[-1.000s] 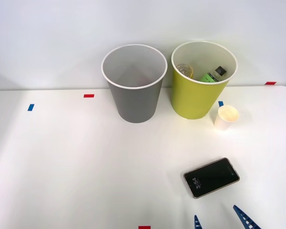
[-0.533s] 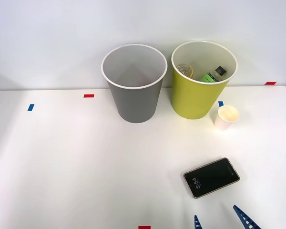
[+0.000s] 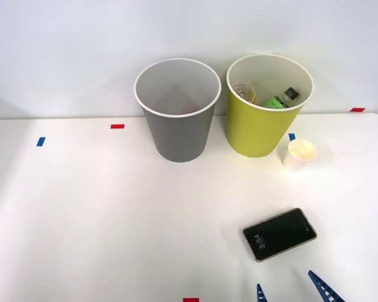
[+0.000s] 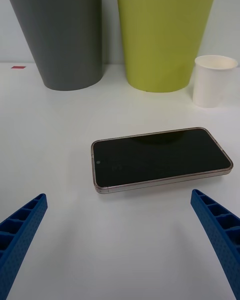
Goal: Put cans in the gray bin, plastic bottles in the light green bin
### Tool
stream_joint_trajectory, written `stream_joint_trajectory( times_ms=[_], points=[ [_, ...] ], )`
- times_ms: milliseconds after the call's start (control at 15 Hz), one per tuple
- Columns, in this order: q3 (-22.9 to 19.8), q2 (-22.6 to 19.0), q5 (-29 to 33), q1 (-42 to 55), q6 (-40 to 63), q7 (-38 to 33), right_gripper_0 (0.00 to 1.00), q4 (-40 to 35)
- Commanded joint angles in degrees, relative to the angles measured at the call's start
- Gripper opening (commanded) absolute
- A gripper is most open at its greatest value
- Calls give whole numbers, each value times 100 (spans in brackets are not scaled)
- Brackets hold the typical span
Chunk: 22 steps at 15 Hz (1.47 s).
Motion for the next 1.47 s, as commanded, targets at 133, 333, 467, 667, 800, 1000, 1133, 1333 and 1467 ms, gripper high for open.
stream_joint_trajectory(
  times_ms=[133, 333, 467, 667, 800, 1000, 1133, 1333, 1467],
  points=[
    [0, 0, 0, 0, 0, 0, 100, 0],
    [0, 0, 0, 0, 0, 0, 100, 0],
    [0, 0, 0, 0, 0, 0, 100, 0],
    [0, 0, 0, 0, 0, 0, 100, 0],
    [0, 0, 0, 0, 0, 0, 100, 0],
    [0, 0, 0, 0, 0, 0, 100, 0],
    [0, 0, 0, 0, 0, 0, 100, 0],
    [0, 0, 0, 0, 0, 0, 100, 0],
    [0, 0, 0, 0, 0, 0, 100, 0]
  ],
)
